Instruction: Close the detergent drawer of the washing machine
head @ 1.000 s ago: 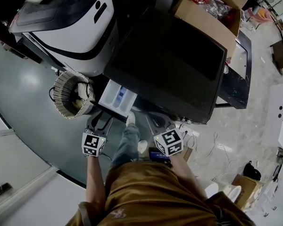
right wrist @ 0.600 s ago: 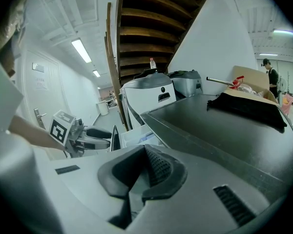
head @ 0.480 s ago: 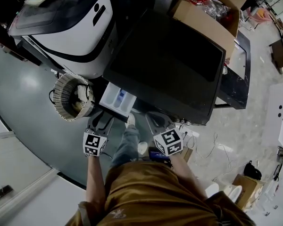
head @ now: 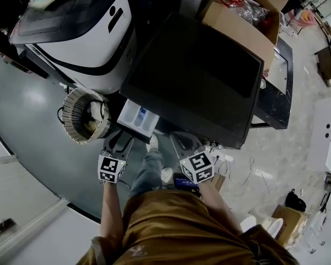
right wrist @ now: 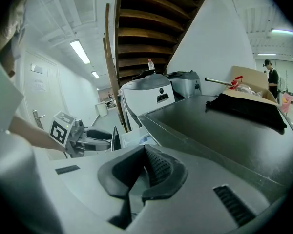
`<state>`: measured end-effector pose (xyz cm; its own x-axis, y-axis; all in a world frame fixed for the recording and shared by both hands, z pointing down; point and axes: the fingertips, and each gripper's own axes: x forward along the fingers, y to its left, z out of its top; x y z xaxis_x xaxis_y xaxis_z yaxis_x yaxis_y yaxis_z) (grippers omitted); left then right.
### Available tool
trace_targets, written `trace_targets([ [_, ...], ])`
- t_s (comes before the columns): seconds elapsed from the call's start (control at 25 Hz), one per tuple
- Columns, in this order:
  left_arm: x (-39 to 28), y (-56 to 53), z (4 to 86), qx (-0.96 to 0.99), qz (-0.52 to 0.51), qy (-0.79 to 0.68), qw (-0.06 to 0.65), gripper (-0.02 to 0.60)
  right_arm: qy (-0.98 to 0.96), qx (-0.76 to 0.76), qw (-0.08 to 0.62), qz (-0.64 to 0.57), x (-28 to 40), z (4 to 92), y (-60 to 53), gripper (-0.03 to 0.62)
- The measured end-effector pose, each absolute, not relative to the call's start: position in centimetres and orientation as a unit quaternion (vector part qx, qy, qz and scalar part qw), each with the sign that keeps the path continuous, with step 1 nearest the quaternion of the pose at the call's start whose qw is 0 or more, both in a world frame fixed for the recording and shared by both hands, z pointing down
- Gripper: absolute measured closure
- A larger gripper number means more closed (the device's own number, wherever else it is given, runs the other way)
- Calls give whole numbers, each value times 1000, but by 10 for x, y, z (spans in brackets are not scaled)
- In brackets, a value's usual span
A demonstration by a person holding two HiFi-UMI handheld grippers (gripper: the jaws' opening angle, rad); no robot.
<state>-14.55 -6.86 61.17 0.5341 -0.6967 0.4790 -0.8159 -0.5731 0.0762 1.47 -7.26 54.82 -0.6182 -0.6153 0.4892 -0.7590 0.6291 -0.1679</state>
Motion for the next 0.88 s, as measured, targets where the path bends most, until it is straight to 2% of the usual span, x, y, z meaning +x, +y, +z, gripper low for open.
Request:
trace_targets([
  [0.88,-133,-100,612,868,199,-433,140,371,-880,384,204,192,18,559,-87,582],
])
